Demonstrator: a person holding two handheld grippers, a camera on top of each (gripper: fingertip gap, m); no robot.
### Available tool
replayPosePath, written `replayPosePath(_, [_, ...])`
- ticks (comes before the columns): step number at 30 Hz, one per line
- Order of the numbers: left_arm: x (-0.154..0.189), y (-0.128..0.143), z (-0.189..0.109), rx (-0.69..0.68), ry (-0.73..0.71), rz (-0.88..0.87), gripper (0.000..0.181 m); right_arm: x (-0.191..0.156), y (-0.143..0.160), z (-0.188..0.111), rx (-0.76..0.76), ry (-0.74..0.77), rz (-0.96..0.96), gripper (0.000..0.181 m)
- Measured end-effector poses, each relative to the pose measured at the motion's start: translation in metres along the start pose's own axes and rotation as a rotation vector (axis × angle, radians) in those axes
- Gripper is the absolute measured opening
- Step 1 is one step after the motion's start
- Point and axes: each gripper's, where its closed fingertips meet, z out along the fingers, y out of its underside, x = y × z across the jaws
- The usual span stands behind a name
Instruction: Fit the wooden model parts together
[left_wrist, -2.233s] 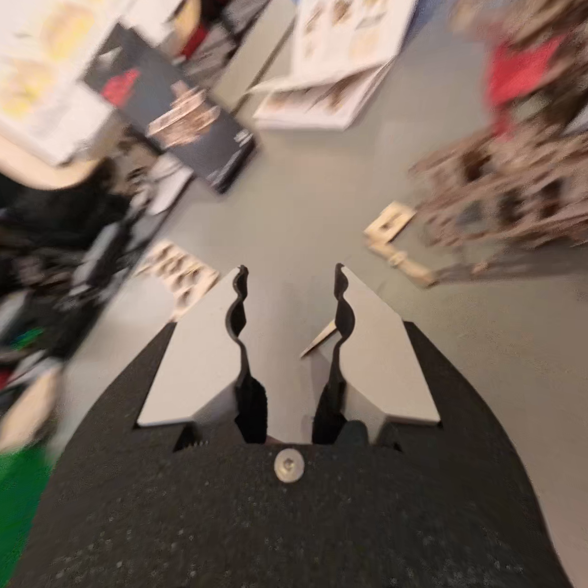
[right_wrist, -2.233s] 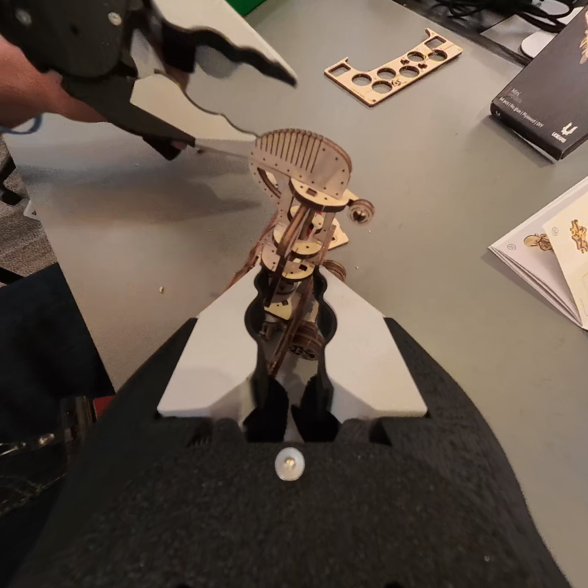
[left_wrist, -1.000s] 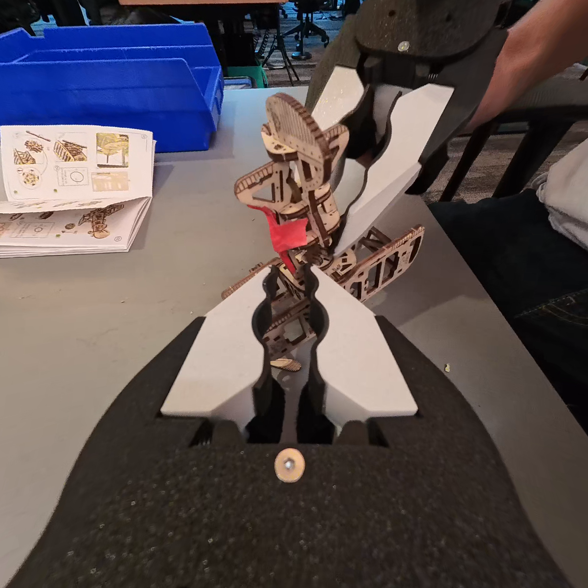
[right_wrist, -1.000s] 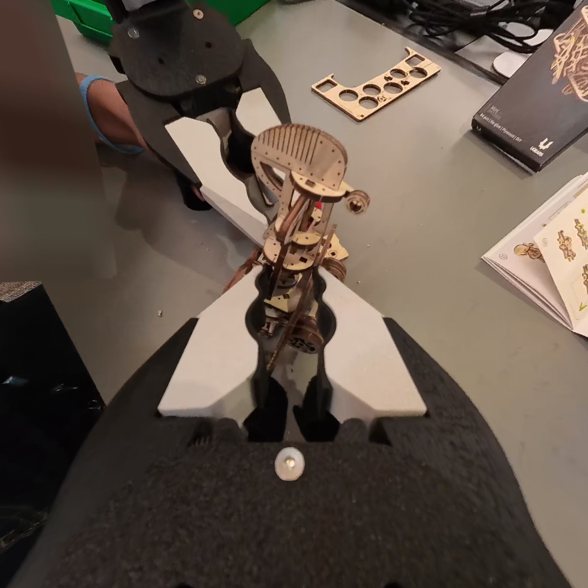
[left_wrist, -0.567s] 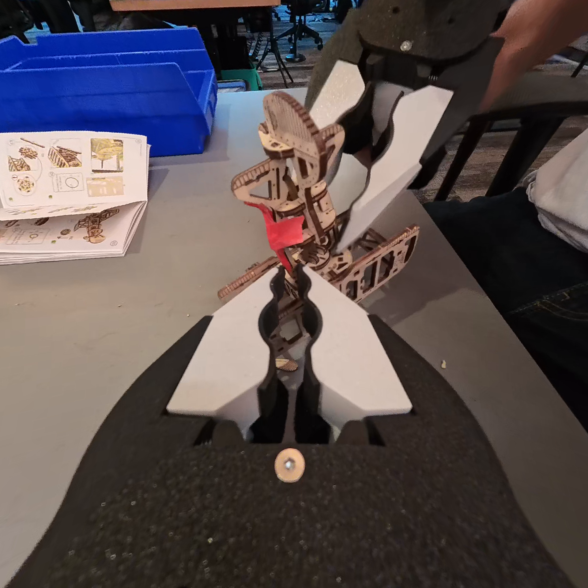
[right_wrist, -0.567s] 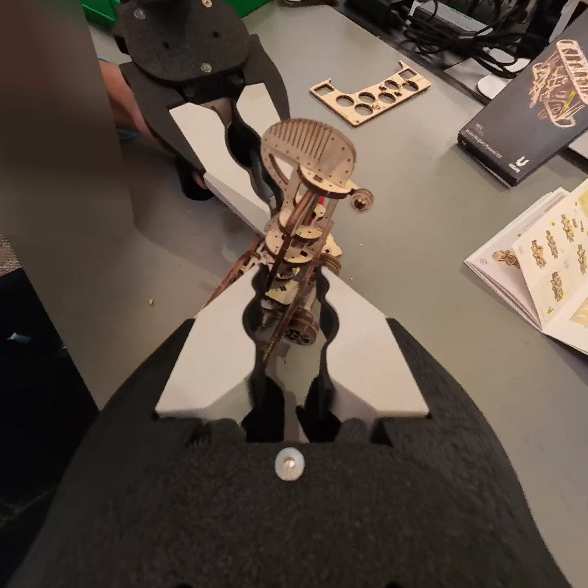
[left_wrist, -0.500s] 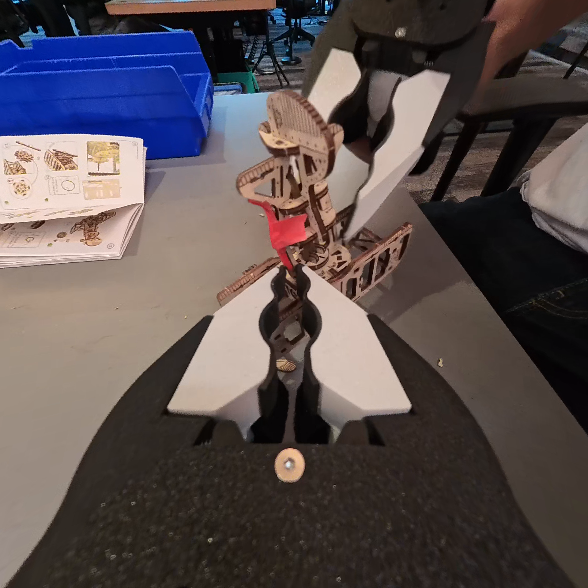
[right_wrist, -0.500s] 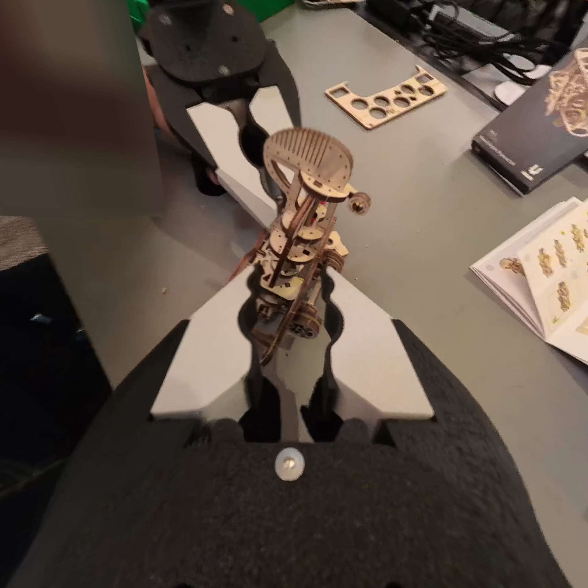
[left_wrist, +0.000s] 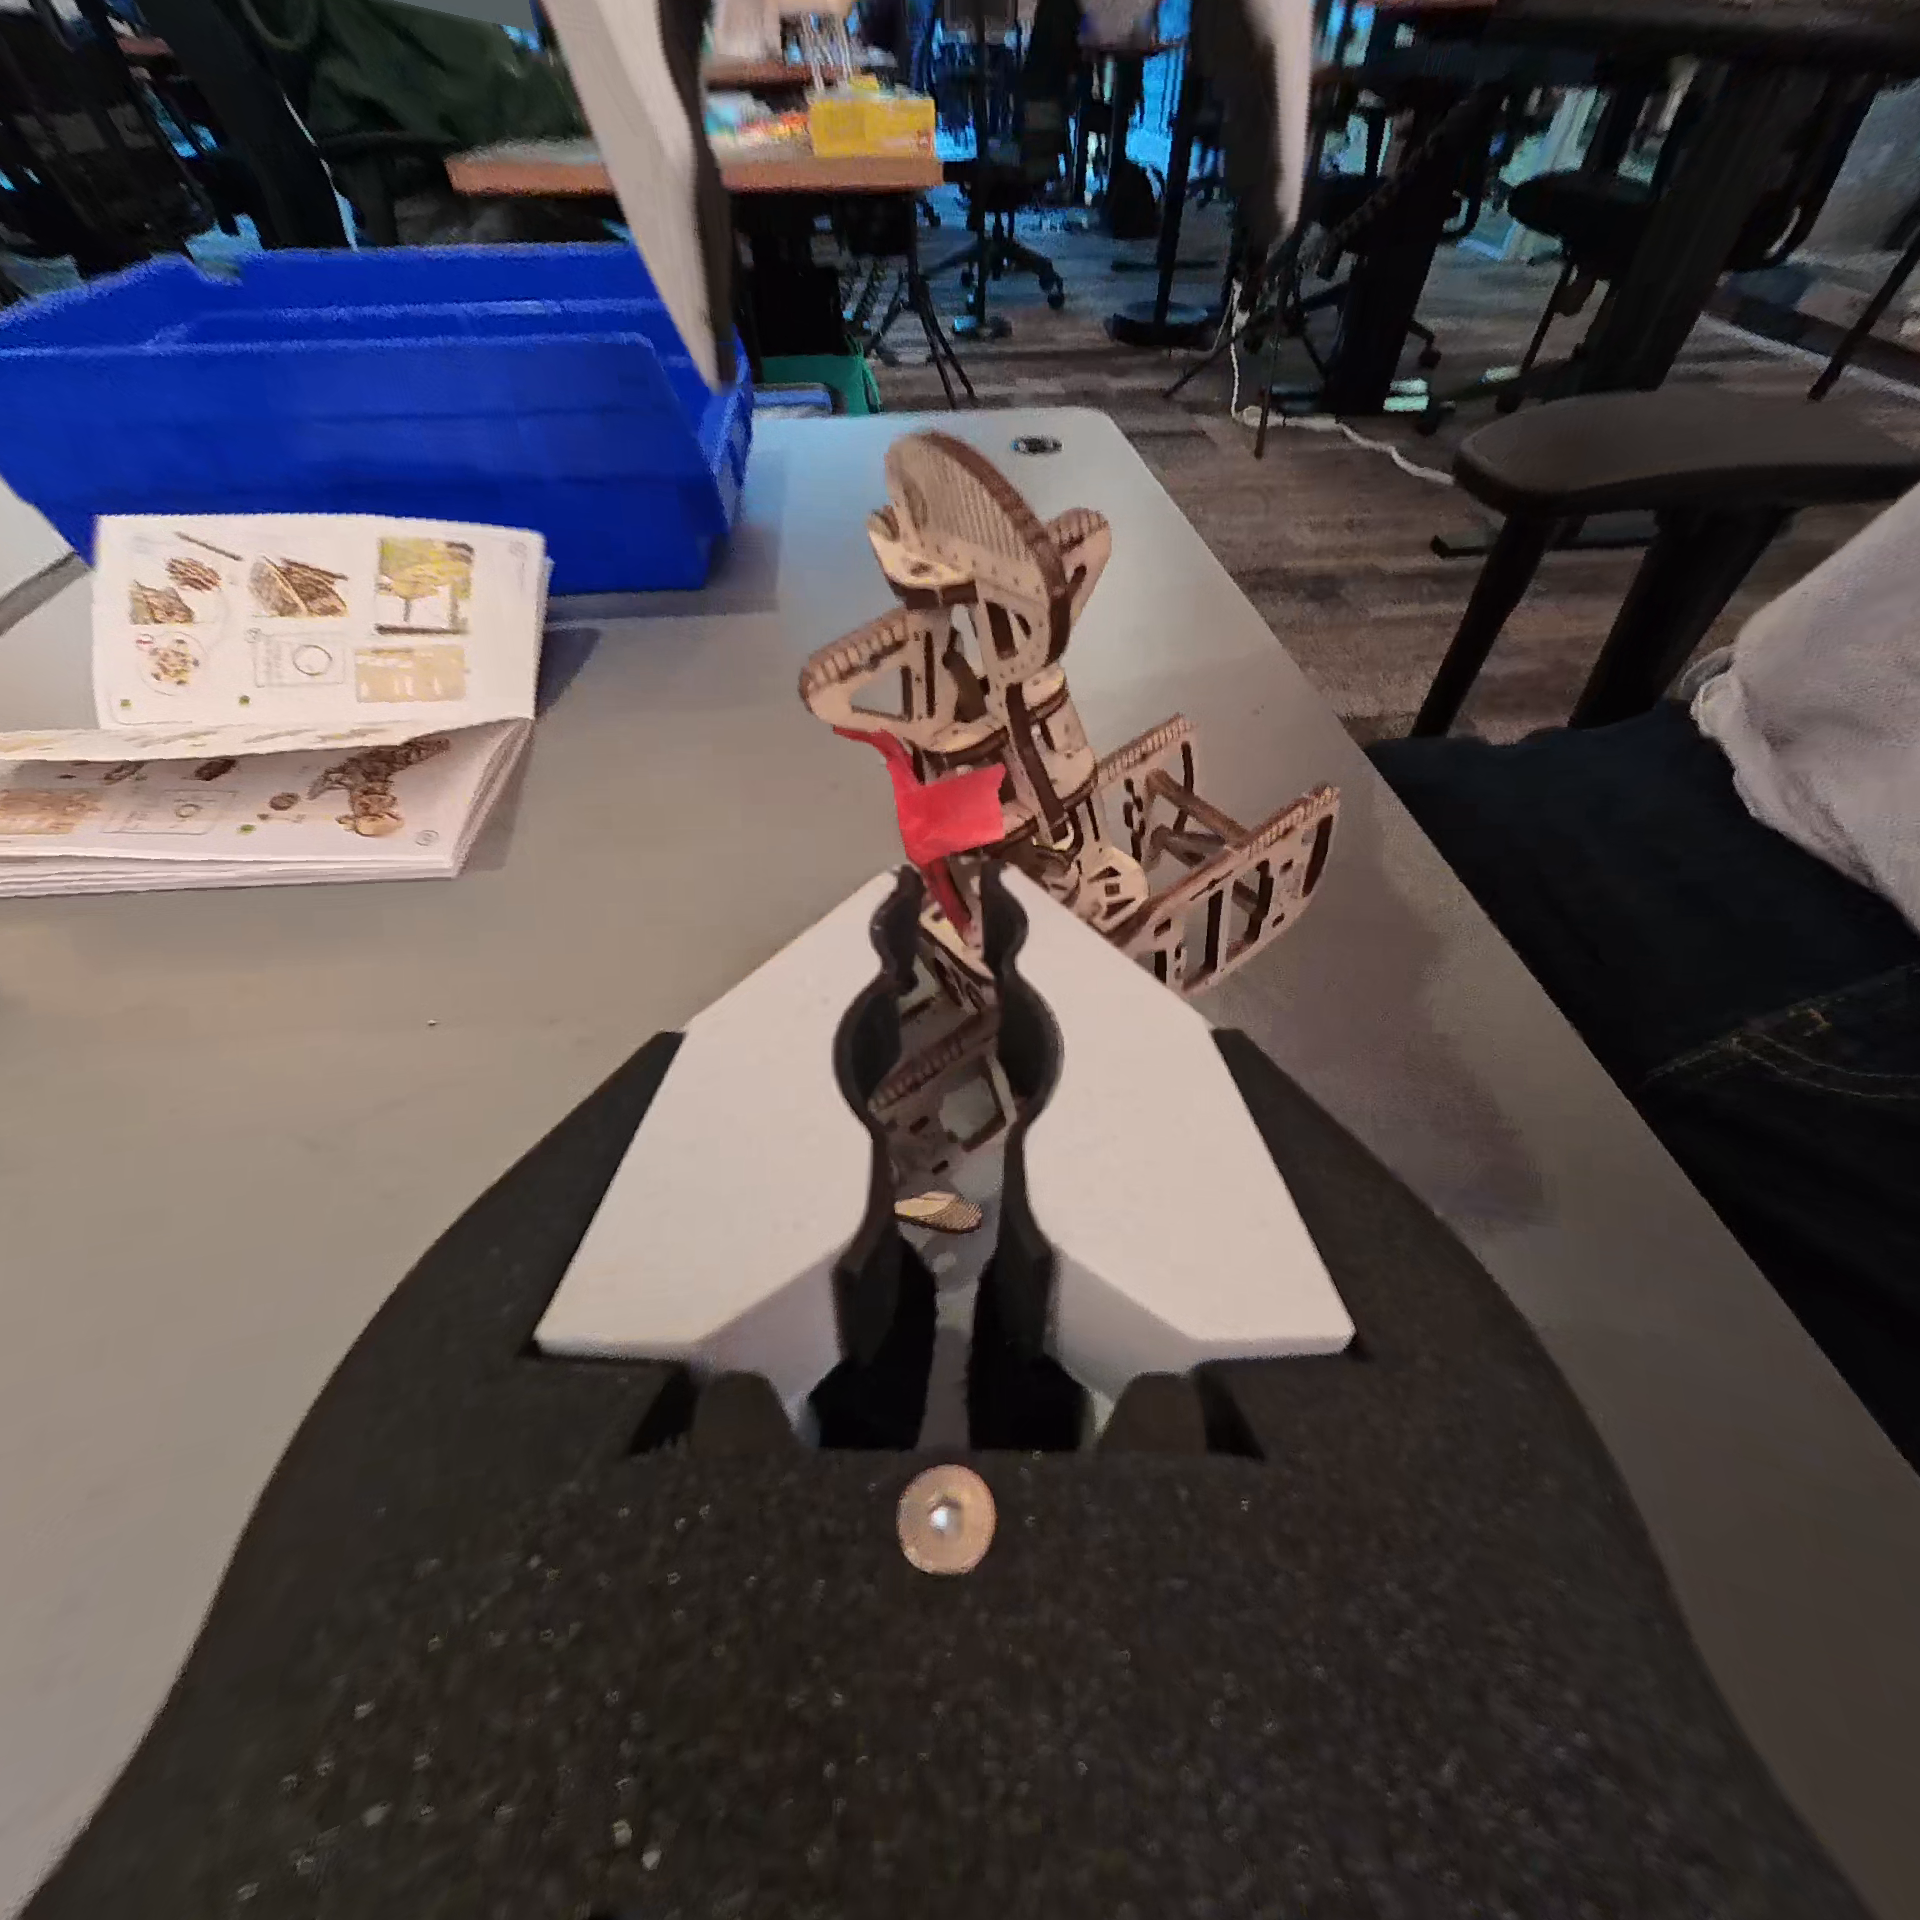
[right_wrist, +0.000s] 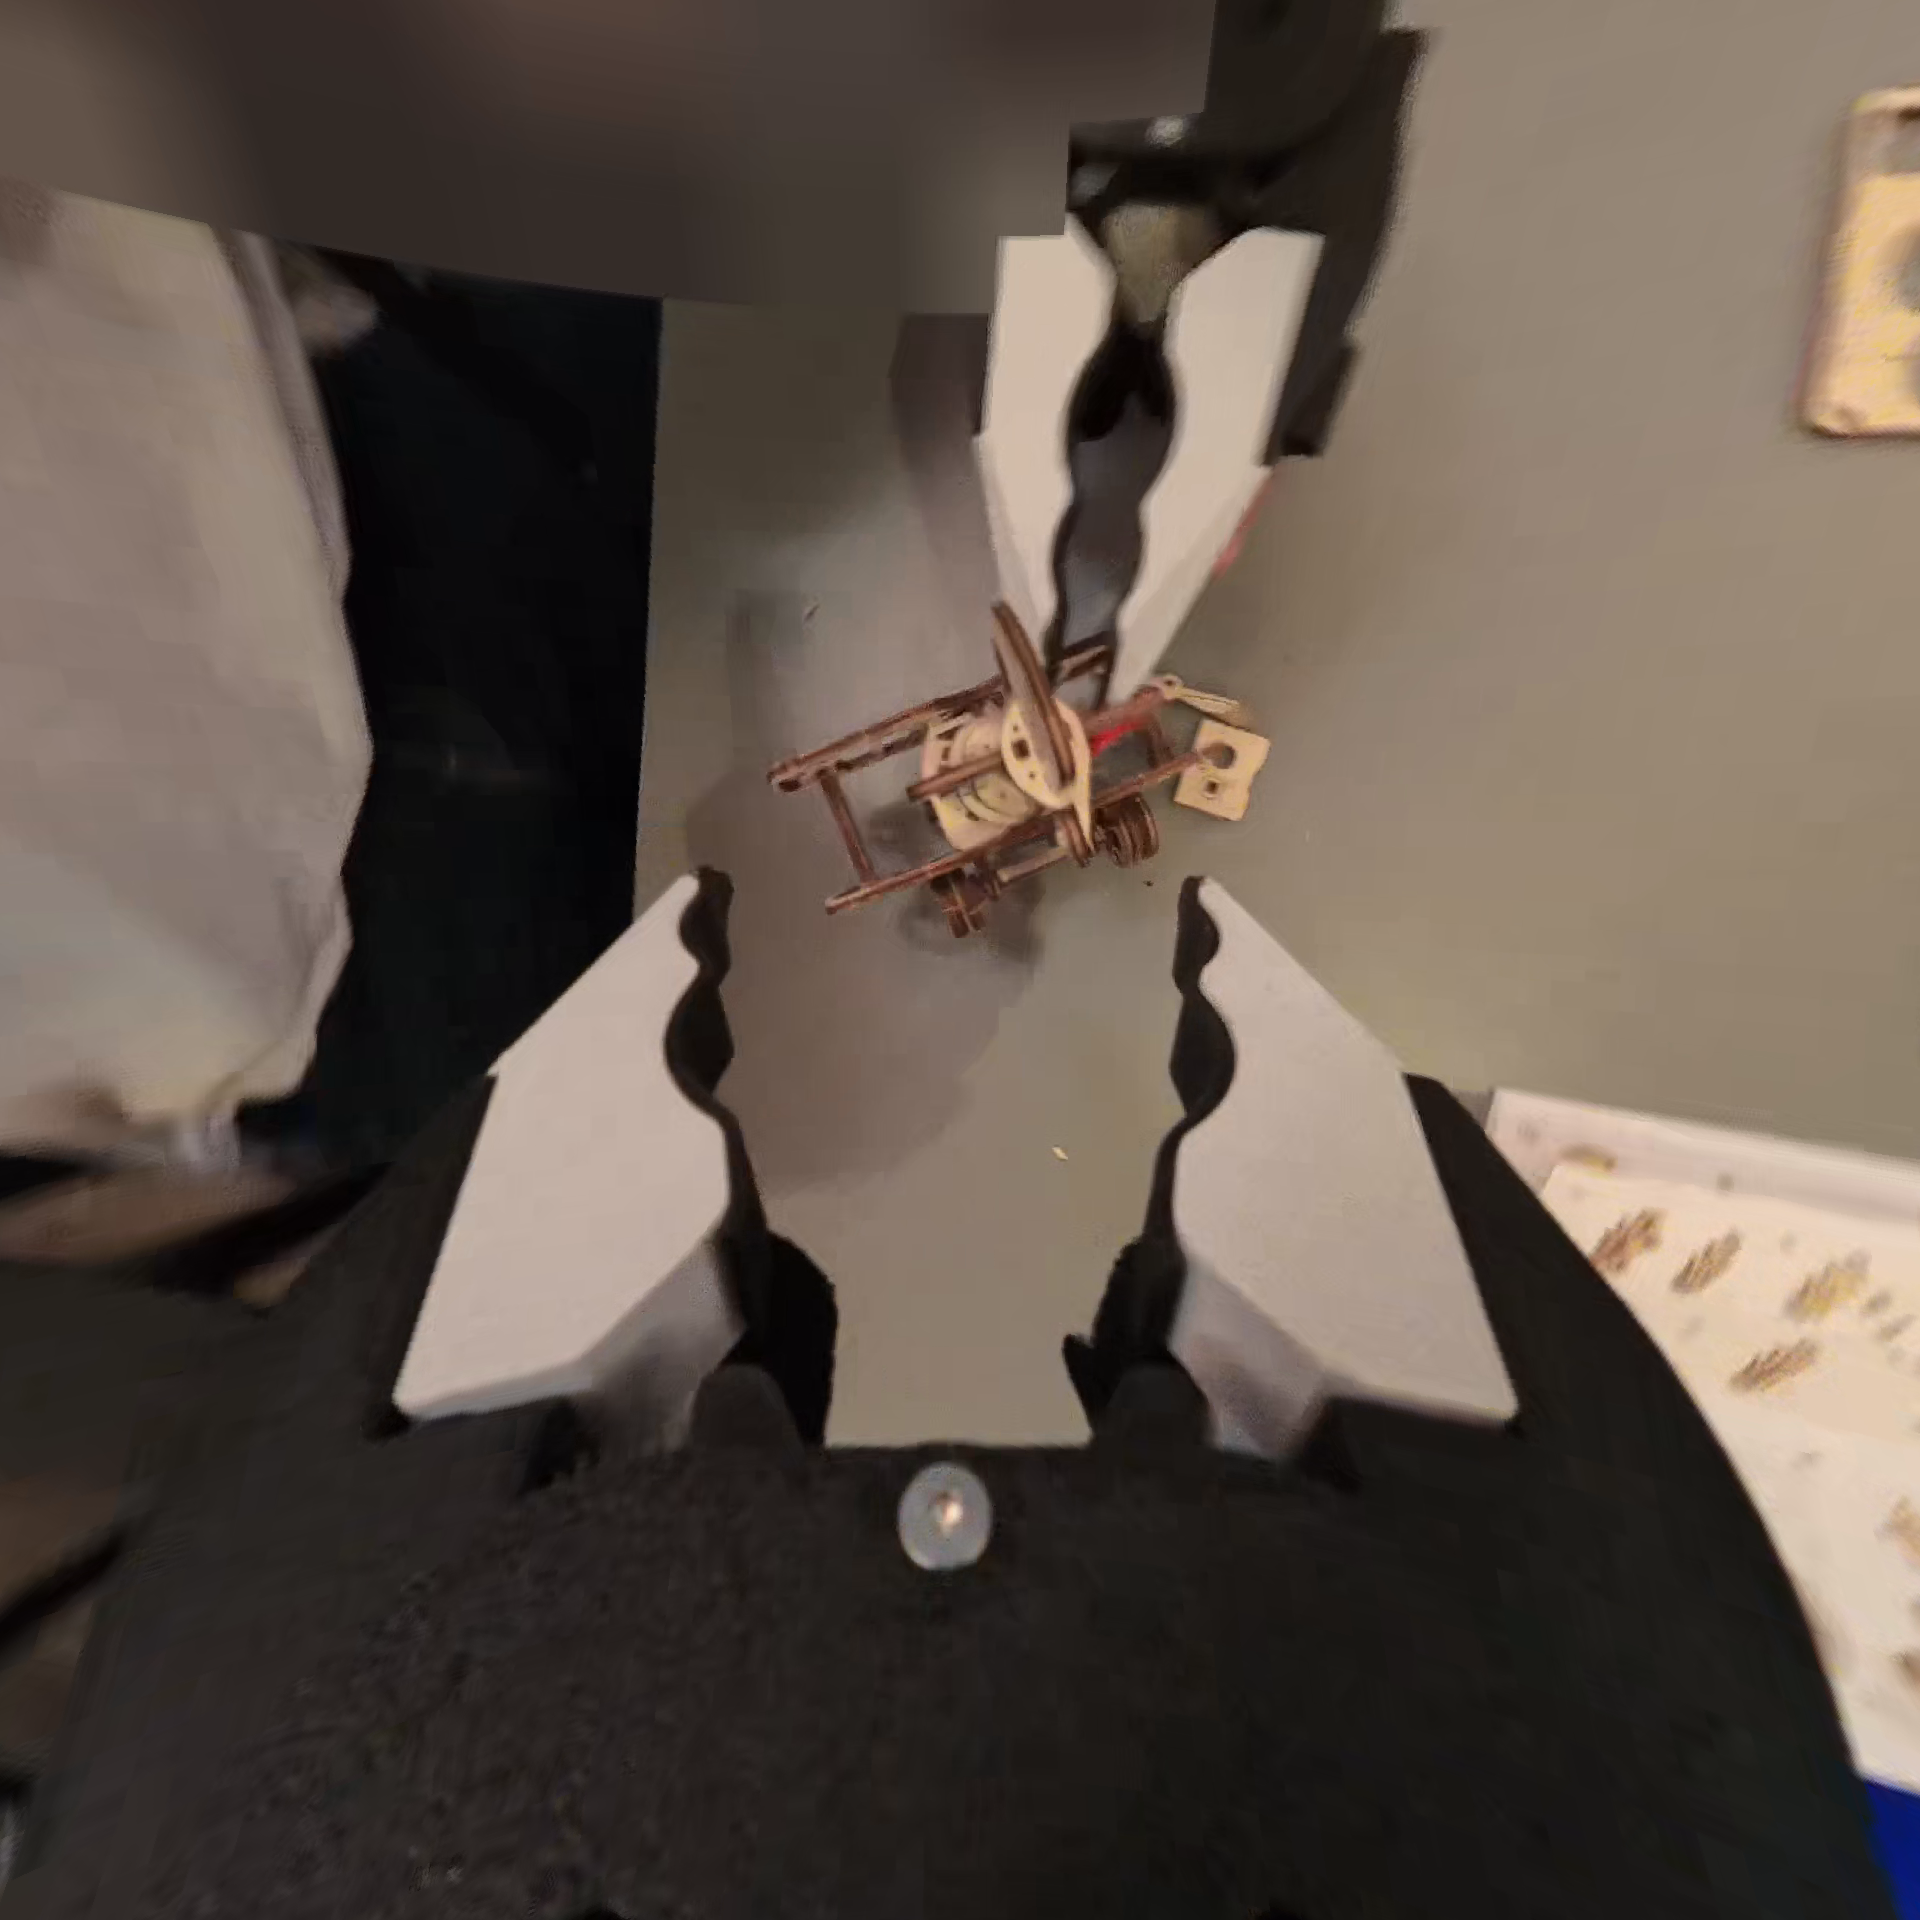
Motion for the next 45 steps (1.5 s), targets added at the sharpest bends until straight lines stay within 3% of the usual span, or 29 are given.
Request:
replayPosePath(4, [-0.011,-0.015,-0.015,0.125,-0.048,-0.040,0.009,0.007,-0.007,0.019,-0.274,-0.079,-0.253,0.072])
replayPosePath(8, [-0.022,-0.023,-0.024,0.194,-0.077,-0.096,0.009,0.017,-0.014,0.030,-0.332,-0.099,-0.305,0.073])
replayPosePath(12, [-0.026,-0.024,-0.026,0.208,-0.091,-0.114,0.010,0.016,-0.013,0.036,-0.293,-0.101,-0.265,0.073])
replayPosePath(19, [-0.030,-0.024,-0.028,0.212,-0.135,-0.089,0.010,0.016,0.017,0.045,0.067,-0.008,0.038,0.077])
replayPosePath(24, [-0.034,-0.026,-0.031,0.226,-0.174,-0.095,0.010,0.004,0.023,0.059,0.395,0.011,0.221,0.066])
replayPosePath(28, [-0.050,-0.033,-0.046,0.216,-0.259,-0.186,0.012,0.001,0.017,0.064,0.482,0.149,0.219,0.060])
replayPosePath(32, [-0.065,-0.039,-0.076,0.128,-0.386,-0.399,0.022,0.008,0.026,0.062,0.536,0.196,0.240,0.055])
replayPosePath(36, [-0.037,-0.015,-0.084,0.061,-0.435,-0.616,0.036,0.017,0.042,0.066,0.603,0.102,0.255,0.050])
replayPosePath(41, [0.030,0.011,-0.048,0.110,-0.492,-0.738,0.054,0.032,0.047,0.071,0.605,0.059,0.147,0.047])
replayPosePath(45, [0.052,0.011,-0.021,0.122,-0.485,-0.793,0.062,0.025,0.040,0.076,0.601,-0.040,0.053,0.042])
